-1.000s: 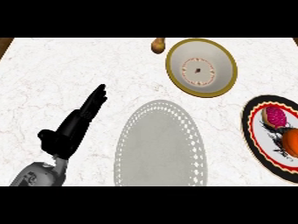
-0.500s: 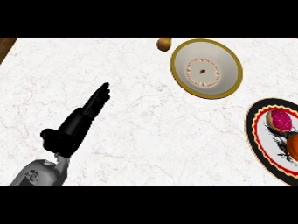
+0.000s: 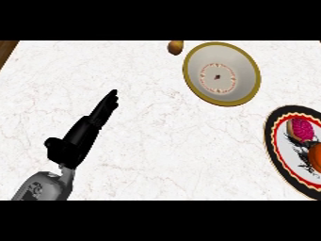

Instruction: Pick the squash from the plate and place it in the bowl

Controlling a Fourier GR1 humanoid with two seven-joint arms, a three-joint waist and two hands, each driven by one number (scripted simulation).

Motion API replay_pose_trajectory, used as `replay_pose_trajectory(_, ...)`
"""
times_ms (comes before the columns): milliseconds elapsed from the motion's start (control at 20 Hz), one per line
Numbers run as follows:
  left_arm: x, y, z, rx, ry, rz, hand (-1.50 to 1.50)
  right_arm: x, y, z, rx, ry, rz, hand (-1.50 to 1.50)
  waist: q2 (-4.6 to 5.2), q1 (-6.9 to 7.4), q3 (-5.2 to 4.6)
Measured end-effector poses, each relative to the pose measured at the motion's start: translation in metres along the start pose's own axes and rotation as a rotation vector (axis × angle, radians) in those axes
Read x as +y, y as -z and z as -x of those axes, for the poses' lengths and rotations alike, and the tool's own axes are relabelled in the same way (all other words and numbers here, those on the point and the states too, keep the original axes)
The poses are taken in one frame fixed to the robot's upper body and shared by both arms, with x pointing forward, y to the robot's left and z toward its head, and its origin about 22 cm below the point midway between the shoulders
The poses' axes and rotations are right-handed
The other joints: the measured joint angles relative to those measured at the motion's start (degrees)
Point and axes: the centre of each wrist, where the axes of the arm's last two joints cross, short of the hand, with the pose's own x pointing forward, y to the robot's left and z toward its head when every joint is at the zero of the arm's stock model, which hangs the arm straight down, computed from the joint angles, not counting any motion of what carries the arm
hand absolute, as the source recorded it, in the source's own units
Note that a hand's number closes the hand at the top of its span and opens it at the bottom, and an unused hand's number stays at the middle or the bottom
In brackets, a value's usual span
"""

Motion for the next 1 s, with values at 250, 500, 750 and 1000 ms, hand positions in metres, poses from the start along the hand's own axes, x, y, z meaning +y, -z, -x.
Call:
replay_pose_trajectory(250,0.002,-0.003,0.003,-0.003,0.002,-0.012,0.00,0.010,0.011,-0.021,0.035,-0.025,-0.052,-1.50,-0.14,-0.64,0.05)
replay_pose_trajectory(500,0.006,-0.003,0.004,-0.007,0.001,-0.014,0.00,0.020,0.021,-0.028,0.047,-0.038,-0.046,-1.50,-0.15,-0.86,0.09)
replay_pose_trajectory(750,0.005,-0.004,-0.002,-0.009,-0.001,-0.017,0.00,0.042,0.022,-0.031,0.037,-0.057,0.003,-1.50,-0.24,-1.20,0.10)
replay_pose_trajectory(1000,0.001,-0.008,0.005,-0.002,0.002,-0.014,0.00,0.058,0.020,-0.027,0.028,-0.079,0.067,-1.50,-0.23,-1.24,0.11)
